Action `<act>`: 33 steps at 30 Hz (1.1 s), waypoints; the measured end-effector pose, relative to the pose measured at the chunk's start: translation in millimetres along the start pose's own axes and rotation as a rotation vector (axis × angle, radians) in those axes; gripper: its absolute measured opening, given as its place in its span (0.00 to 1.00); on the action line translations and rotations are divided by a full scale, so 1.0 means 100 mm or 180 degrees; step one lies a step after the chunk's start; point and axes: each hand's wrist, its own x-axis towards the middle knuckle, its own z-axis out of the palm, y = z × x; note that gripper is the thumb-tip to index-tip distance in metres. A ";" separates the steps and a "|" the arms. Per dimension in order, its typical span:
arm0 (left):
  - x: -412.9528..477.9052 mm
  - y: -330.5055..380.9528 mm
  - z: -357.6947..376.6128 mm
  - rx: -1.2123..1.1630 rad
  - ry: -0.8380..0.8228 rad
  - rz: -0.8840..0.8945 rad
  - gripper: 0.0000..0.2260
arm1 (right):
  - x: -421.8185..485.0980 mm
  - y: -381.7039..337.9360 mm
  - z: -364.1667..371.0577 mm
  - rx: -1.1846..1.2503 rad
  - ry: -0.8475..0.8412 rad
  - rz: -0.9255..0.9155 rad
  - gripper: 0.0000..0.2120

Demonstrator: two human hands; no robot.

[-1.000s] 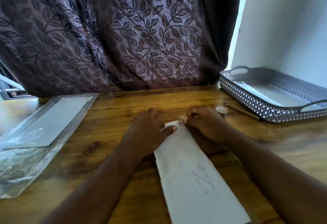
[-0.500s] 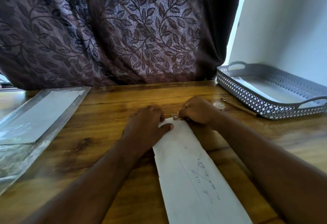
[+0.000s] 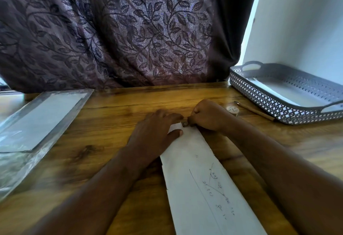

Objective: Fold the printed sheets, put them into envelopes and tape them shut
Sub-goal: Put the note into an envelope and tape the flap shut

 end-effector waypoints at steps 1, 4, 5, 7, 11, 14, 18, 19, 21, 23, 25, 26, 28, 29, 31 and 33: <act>0.00 -0.01 0.00 -0.0009 -0.0010 0.0017 0.20 | 0.00 0.00 0.00 -0.0009 0.0008 0.0003 0.12; 0.00 -0.01 -0.01 -0.0014 -0.0015 0.0022 0.19 | 0.00 -0.01 0.00 -0.0018 0.0017 0.0002 0.12; 0.00 -0.01 -0.01 -0.0001 -0.0027 0.0018 0.19 | 0.00 -0.01 0.00 -0.0032 0.0016 -0.0002 0.12; 0.00 -0.01 0.00 0.0046 -0.0049 0.0021 0.18 | 0.00 -0.02 0.00 -0.0088 0.0010 -0.0010 0.12; -0.01 0.00 -0.01 0.0103 -0.0052 0.0024 0.16 | 0.02 0.00 0.00 -0.0130 0.0006 0.0004 0.12; 0.00 0.00 -0.03 0.0101 -0.0110 0.0002 0.16 | 0.03 0.01 0.00 -0.0127 -0.0021 0.0006 0.13; 0.03 -0.01 -0.05 0.0125 -0.0277 -0.0038 0.17 | 0.04 0.01 0.00 -0.0165 -0.0002 0.0028 0.12; 0.03 -0.01 -0.06 0.0142 -0.0307 -0.0049 0.17 | 0.05 0.01 0.01 -0.0198 0.0016 0.0025 0.11; 0.02 -0.01 -0.07 0.0144 -0.0335 -0.0067 0.16 | 0.05 0.00 0.01 -0.0271 0.0045 0.0046 0.11; 0.03 0.00 -0.07 0.0129 -0.0339 -0.0079 0.16 | 0.03 0.01 -0.01 -0.0313 0.0062 0.0098 0.12; 0.02 0.00 -0.07 0.0107 -0.0325 -0.0086 0.16 | 0.03 0.02 -0.03 -0.0309 0.0064 0.0117 0.13; 0.03 0.00 -0.07 0.0093 -0.0319 -0.0093 0.15 | 0.04 0.04 -0.04 -0.0293 0.0059 0.0128 0.12; 0.04 0.01 -0.08 0.0077 -0.0343 -0.0113 0.15 | 0.03 0.05 -0.08 -0.0249 0.0067 0.0180 0.12; 0.04 0.01 -0.09 0.0071 -0.0357 -0.0111 0.15 | 0.02 0.06 -0.11 -0.0232 0.0078 0.0209 0.13; 0.04 0.02 -0.09 0.0062 -0.0364 -0.0109 0.15 | 0.01 0.07 -0.14 -0.0219 0.0087 0.0263 0.13; 0.03 0.02 -0.10 0.0089 -0.0413 -0.0129 0.14 | -0.02 0.08 -0.16 -0.0196 0.0087 0.0293 0.13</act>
